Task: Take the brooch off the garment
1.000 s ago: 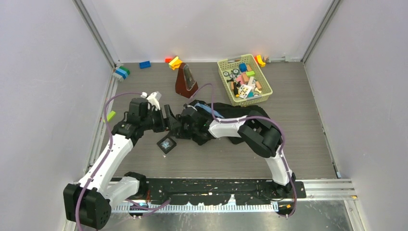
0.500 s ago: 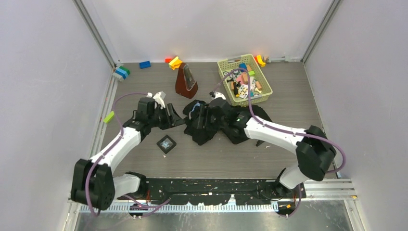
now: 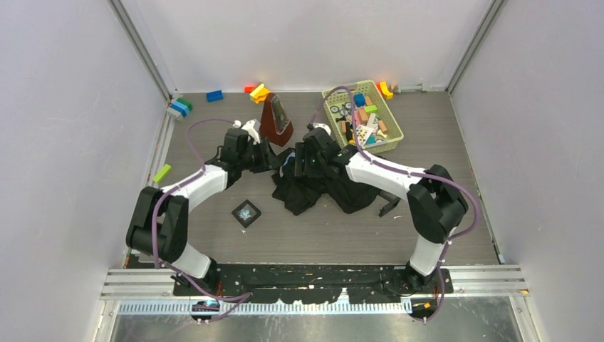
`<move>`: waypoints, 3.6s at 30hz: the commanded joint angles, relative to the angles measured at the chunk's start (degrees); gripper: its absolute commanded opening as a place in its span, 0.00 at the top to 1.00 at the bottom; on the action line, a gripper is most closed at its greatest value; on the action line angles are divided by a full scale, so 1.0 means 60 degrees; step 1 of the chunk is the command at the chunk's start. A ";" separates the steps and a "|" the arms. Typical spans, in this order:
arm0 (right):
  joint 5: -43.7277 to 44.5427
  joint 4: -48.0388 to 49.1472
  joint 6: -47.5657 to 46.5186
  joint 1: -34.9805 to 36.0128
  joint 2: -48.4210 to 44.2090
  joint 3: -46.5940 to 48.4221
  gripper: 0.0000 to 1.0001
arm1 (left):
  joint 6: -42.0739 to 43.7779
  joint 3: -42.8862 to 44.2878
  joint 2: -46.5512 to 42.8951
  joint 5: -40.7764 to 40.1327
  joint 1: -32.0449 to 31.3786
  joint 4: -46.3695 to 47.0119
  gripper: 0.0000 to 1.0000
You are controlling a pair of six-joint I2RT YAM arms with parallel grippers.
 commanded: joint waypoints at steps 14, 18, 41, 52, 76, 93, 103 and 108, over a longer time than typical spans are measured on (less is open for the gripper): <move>-0.0658 0.1230 -0.0677 -0.0141 0.0606 -0.0125 0.84 | 0.0653 0.0889 0.1493 -0.0633 -0.0289 0.0262 0.79; -0.0792 0.1316 -0.0695 -0.0150 0.0477 -0.0258 0.94 | 0.0715 0.1098 0.1689 -0.0530 -0.0289 -0.0035 0.94; -0.0709 0.1180 -0.0593 -0.0233 0.0306 -0.0550 1.00 | 0.0640 0.0740 0.1152 -0.0071 -0.0165 -0.0355 0.70; -0.0718 0.1180 -0.0635 -0.0267 0.0468 -0.0533 1.00 | 0.0628 0.0484 0.0979 0.0020 0.0004 -0.0134 0.67; -0.2029 0.1083 0.0282 -0.0196 -0.0224 -0.1428 0.93 | -0.0745 -0.0019 -0.0035 0.2204 0.0985 0.0675 1.00; -0.3164 0.5992 0.4459 -0.0565 -0.2598 -0.3424 0.35 | -0.6116 -0.3709 -0.2257 0.3422 0.0935 0.7079 1.00; -0.3349 0.8166 0.6178 -0.0575 -0.1766 -0.3781 0.45 | -0.6900 -0.4361 -0.2740 0.3133 0.0897 0.8269 1.00; -0.3445 0.8377 0.6320 -0.0575 -0.1611 -0.3768 0.57 | -0.7018 -0.4477 -0.2876 0.3087 0.0897 0.8481 1.00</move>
